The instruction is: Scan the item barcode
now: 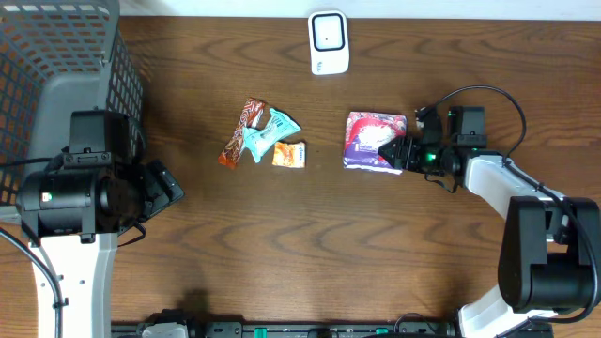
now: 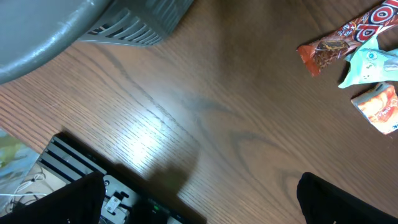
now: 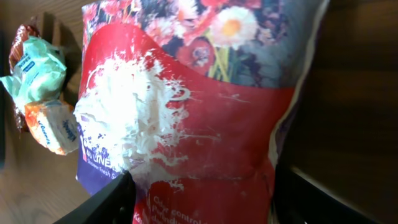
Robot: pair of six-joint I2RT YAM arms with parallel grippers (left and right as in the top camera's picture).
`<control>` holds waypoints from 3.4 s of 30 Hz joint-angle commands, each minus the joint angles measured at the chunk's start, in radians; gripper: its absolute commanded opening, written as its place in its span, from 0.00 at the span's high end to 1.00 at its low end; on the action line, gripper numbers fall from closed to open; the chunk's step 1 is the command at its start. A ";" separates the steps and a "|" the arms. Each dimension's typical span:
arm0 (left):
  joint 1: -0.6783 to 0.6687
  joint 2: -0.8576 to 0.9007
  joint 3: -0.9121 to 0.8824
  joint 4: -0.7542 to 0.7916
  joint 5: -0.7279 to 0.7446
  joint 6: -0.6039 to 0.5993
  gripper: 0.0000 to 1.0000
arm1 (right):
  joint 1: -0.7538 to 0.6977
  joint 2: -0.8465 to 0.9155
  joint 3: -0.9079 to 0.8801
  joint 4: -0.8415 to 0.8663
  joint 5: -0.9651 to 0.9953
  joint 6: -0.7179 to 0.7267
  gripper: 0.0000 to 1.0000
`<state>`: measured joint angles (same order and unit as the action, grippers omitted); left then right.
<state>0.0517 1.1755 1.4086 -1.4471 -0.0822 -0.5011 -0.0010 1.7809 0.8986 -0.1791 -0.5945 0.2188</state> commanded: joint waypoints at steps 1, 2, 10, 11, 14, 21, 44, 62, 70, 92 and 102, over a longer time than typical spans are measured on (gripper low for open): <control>0.005 0.000 -0.007 -0.004 -0.016 -0.010 0.02 | 0.037 -0.011 -0.013 0.014 -0.021 0.001 0.35; 0.005 0.000 -0.007 -0.004 -0.016 -0.009 0.02 | 0.041 -0.011 -0.013 0.015 -0.015 0.001 0.36; 0.005 0.000 -0.007 -0.004 -0.016 -0.009 0.02 | 0.050 0.018 -0.013 0.027 -0.002 0.001 0.37; 0.005 0.000 -0.007 -0.004 -0.016 -0.010 0.02 | 0.050 0.028 -0.013 0.031 -0.003 0.002 0.37; 0.005 0.000 -0.007 -0.004 -0.016 -0.010 0.02 | 0.051 0.066 -0.013 0.041 -0.003 0.009 0.42; 0.005 0.000 -0.007 -0.003 -0.016 -0.010 0.02 | 0.048 0.080 0.002 0.055 -0.011 0.039 0.92; 0.005 0.000 -0.007 -0.004 -0.016 -0.010 0.02 | 0.321 -0.084 0.429 -0.708 1.353 0.077 0.99; 0.005 0.000 -0.007 -0.004 -0.016 -0.010 0.02 | 0.487 0.110 0.429 -0.687 1.389 0.045 0.93; 0.005 0.000 -0.007 -0.004 -0.016 -0.010 0.02 | 0.628 0.110 0.429 -0.616 1.344 0.015 0.72; 0.005 0.000 -0.007 -0.004 -0.016 -0.010 0.02 | 0.628 0.108 0.492 -0.363 0.739 0.103 0.01; 0.005 0.000 -0.007 -0.004 -0.016 -0.010 0.02 | 0.530 0.108 0.549 -0.379 0.519 0.103 0.01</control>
<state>0.0517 1.1755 1.4071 -1.4471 -0.0822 -0.5011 0.5697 1.8912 1.4250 -0.5472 0.0162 0.3069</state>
